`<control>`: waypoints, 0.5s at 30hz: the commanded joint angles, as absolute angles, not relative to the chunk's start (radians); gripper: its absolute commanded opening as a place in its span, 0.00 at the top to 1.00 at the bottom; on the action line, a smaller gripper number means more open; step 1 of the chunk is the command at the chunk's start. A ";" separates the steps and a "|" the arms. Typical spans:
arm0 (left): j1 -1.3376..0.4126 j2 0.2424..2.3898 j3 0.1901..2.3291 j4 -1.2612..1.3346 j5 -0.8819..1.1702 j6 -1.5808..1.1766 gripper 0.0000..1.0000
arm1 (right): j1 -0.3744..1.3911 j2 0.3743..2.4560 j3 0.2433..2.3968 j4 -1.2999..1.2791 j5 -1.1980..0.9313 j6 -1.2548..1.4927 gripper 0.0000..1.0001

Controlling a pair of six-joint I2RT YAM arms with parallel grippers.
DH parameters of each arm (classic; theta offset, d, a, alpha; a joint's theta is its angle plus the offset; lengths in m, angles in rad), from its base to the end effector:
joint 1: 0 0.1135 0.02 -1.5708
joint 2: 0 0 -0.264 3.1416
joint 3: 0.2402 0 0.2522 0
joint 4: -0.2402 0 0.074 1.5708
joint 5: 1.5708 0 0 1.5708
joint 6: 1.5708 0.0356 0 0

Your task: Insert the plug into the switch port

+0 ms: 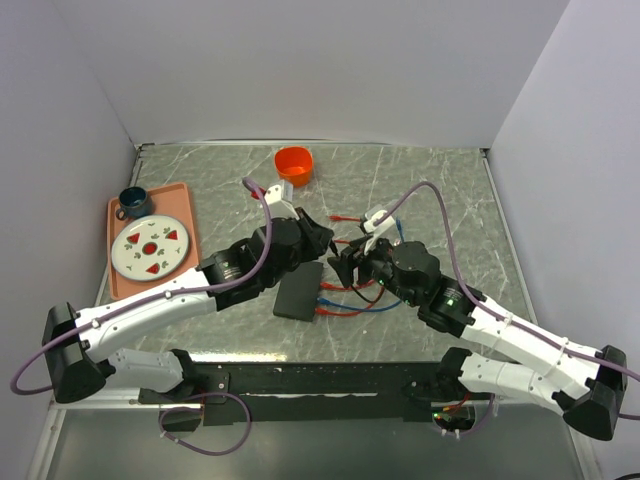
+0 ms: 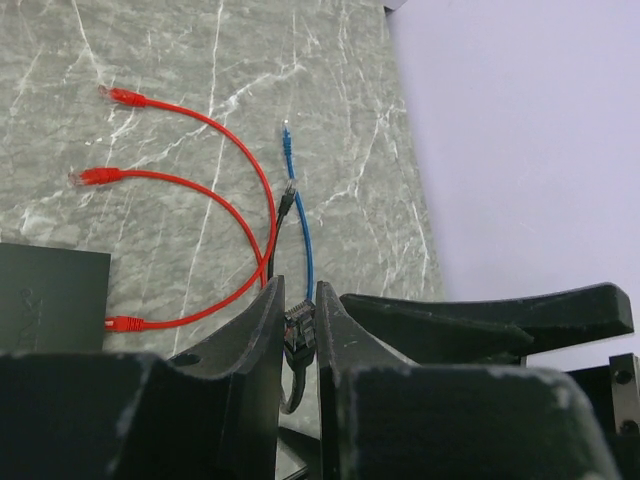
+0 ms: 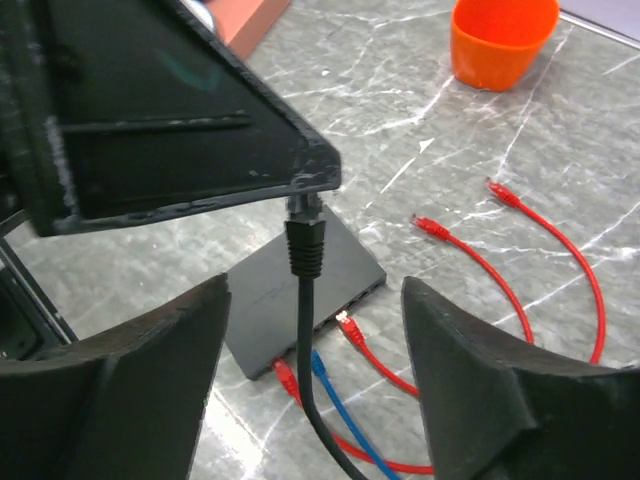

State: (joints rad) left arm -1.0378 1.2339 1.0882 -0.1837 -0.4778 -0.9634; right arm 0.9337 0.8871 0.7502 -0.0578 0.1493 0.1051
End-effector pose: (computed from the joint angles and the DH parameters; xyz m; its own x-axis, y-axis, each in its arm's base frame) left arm 0.1583 -0.2361 0.3523 -0.5403 -0.5192 -0.6622 0.1754 0.7002 -0.6921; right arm 0.1299 0.1666 0.3230 -0.1887 -0.0806 -0.9787 -0.6921 0.7180 0.0743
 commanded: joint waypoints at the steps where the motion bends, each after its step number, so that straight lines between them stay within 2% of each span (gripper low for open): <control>1: -1.043 1.190 1.101 -0.164 -0.497 -0.969 0.99 | 0.934 0.905 0.818 -0.005 0.192 0.087 0.35; 2: -1.043 1.189 1.100 -0.163 -0.497 -0.968 0.99 | 0.934 0.907 0.818 -0.003 0.192 0.087 0.37; 3: -1.045 1.192 1.101 -0.164 -0.492 -0.965 0.99 | 0.934 0.907 0.813 0.021 0.189 0.090 0.47; 8: -1.043 1.197 1.101 -0.152 -0.482 -0.965 0.99 | 0.934 0.908 0.793 0.052 0.170 0.100 0.53; 11: -1.043 1.190 1.092 -0.147 -0.479 -0.968 0.99 | 0.934 0.905 0.779 0.074 0.161 0.109 0.61; 15: -1.045 1.190 1.095 -0.149 -0.476 -0.968 0.99 | 0.934 0.913 0.779 0.087 0.153 0.110 0.62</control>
State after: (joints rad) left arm -1.0386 1.2152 1.0874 -0.1837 -0.4763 -0.9634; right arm 0.9337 0.9073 0.7654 0.0154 0.1570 0.1028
